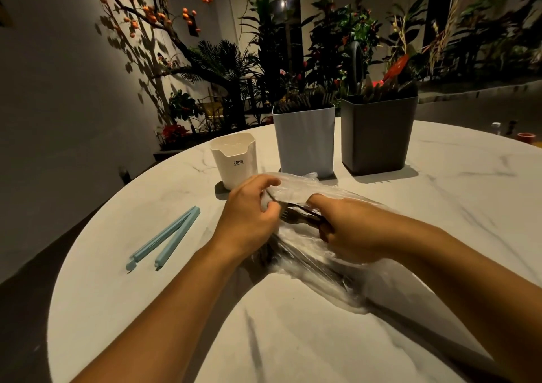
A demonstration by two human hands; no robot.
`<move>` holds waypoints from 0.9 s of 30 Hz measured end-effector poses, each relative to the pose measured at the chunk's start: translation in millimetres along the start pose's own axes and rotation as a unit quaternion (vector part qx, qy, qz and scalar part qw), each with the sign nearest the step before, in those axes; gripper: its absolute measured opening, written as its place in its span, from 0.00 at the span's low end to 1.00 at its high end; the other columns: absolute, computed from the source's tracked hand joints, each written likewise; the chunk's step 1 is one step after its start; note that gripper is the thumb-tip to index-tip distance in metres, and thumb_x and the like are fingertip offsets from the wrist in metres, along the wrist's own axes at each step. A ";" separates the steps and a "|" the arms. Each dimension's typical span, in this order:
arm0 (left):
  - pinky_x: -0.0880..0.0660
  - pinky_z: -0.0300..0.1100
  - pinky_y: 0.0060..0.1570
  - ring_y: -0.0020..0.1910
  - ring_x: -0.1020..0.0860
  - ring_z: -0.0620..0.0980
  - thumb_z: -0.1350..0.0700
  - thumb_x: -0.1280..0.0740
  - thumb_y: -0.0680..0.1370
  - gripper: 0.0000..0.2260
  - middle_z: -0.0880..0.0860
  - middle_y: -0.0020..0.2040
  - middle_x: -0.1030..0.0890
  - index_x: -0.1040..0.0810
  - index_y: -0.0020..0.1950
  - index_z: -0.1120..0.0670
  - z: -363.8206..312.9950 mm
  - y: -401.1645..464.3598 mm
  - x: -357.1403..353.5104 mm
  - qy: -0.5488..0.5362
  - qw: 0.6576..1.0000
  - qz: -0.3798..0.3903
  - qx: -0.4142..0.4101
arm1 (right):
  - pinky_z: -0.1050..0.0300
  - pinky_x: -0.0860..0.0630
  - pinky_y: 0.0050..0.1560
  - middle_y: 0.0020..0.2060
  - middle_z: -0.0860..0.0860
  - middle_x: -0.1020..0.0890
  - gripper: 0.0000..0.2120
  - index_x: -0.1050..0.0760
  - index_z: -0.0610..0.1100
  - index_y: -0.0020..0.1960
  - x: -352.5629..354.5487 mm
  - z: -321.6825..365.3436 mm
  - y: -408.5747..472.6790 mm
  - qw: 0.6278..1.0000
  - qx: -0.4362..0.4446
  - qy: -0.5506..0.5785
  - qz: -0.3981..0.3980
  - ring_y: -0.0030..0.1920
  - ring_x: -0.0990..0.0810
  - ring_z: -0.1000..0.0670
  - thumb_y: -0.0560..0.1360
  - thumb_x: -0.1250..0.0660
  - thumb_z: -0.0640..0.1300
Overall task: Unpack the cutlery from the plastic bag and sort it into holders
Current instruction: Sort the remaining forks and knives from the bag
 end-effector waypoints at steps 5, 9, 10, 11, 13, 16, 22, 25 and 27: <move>0.28 0.30 0.57 0.55 0.21 0.44 0.59 0.30 0.77 0.14 0.46 0.56 0.19 0.20 0.62 0.48 0.4 -3.5 -14.6 0.034 0.997 0.073 -0.019 | 0.53 0.23 0.53 0.56 0.50 0.21 0.20 0.32 0.51 0.67 -5.3 5.4 5.2 0.998 -0.025 -0.026 -0.048 0.51 0.25 0.49 0.80 0.38 0.60; 0.27 0.34 0.58 0.54 0.21 0.46 0.60 0.30 0.77 0.14 0.47 0.55 0.19 0.20 0.61 0.49 -2.5 -1.6 -15.3 0.036 0.996 0.069 -0.035 | 0.54 0.31 0.41 0.42 0.50 0.28 0.15 0.30 0.48 0.63 -3.6 8.8 5.8 0.990 -0.052 -0.113 -0.072 0.44 0.27 0.47 0.81 0.38 0.55; 0.28 0.34 0.58 0.55 0.22 0.45 0.60 0.31 0.77 0.14 0.47 0.56 0.19 0.20 0.62 0.49 -3.7 -2.3 -14.5 0.038 0.996 0.067 -0.035 | 0.54 0.33 0.40 0.42 0.50 0.29 0.15 0.31 0.47 0.63 -2.5 10.4 5.1 0.988 -0.054 -0.128 -0.067 0.43 0.28 0.47 0.80 0.35 0.51; 0.29 0.34 0.59 0.56 0.22 0.45 0.60 0.32 0.78 0.14 0.47 0.58 0.19 0.20 0.63 0.50 -5.0 -2.9 -12.8 0.041 0.997 0.061 -0.034 | 0.54 0.33 0.40 0.42 0.50 0.29 0.16 0.31 0.47 0.64 -1.4 11.4 4.0 0.987 -0.054 -0.139 -0.062 0.43 0.28 0.47 0.79 0.34 0.48; 0.30 0.38 0.65 0.60 0.24 0.46 0.62 0.35 0.79 0.16 0.47 0.63 0.20 0.21 0.65 0.50 -7.4 -2.3 -7.3 0.054 0.997 0.037 -0.035 | 0.54 0.32 0.41 0.42 0.50 0.29 0.19 0.33 0.47 0.67 1.2 13.4 2.0 0.987 -0.047 -0.145 -0.053 0.43 0.28 0.47 0.78 0.34 0.45; 0.36 0.41 0.70 0.69 0.30 0.47 0.64 0.37 0.79 0.21 0.46 0.70 0.26 0.25 0.69 0.49 -8.7 0.1 1.2 0.112 0.993 0.008 -0.039 | 0.54 0.24 0.46 0.47 0.50 0.25 0.23 0.35 0.47 0.69 1.5 12.1 -1.4 0.993 -0.047 -0.101 -0.037 0.46 0.25 0.48 0.77 0.32 0.42; 0.23 0.53 0.63 0.60 0.25 0.54 0.57 0.34 0.77 0.18 0.51 0.62 0.25 0.35 0.64 0.45 -11.5 -0.4 9.2 0.079 0.996 -0.031 -0.027 | 0.57 0.25 0.44 0.42 0.52 0.27 0.12 0.33 0.49 0.62 1.7 12.6 -3.3 0.999 -0.014 -0.012 -0.050 0.42 0.28 0.51 0.80 0.37 0.40; 0.24 0.49 0.63 0.61 0.25 0.51 0.45 0.35 0.75 0.18 0.48 0.61 0.26 0.37 0.61 0.43 -10.0 -1.0 5.5 -0.004 0.999 0.036 -0.021 | 0.55 0.24 0.47 0.44 0.51 0.25 0.08 0.33 0.50 0.58 3.8 7.0 -2.1 0.999 -0.017 0.004 -0.044 0.43 0.27 0.51 0.81 0.38 0.41; 0.24 0.47 0.63 0.60 0.25 0.50 0.45 0.27 0.73 0.23 0.46 0.60 0.25 0.35 0.62 0.43 -8.8 -2.4 0.8 0.047 0.995 0.074 -0.048 | 0.56 0.26 0.45 0.44 0.50 0.25 0.06 0.32 0.50 0.56 2.4 1.4 -1.4 0.999 -0.017 0.001 -0.036 0.43 0.27 0.52 0.81 0.38 0.42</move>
Point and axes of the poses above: each hand's wrist, its own y-axis towards the middle knuckle, its own x-axis out of the back of the hand, z = x × y, the point moved 7 cm from there along y, towards the middle knuckle
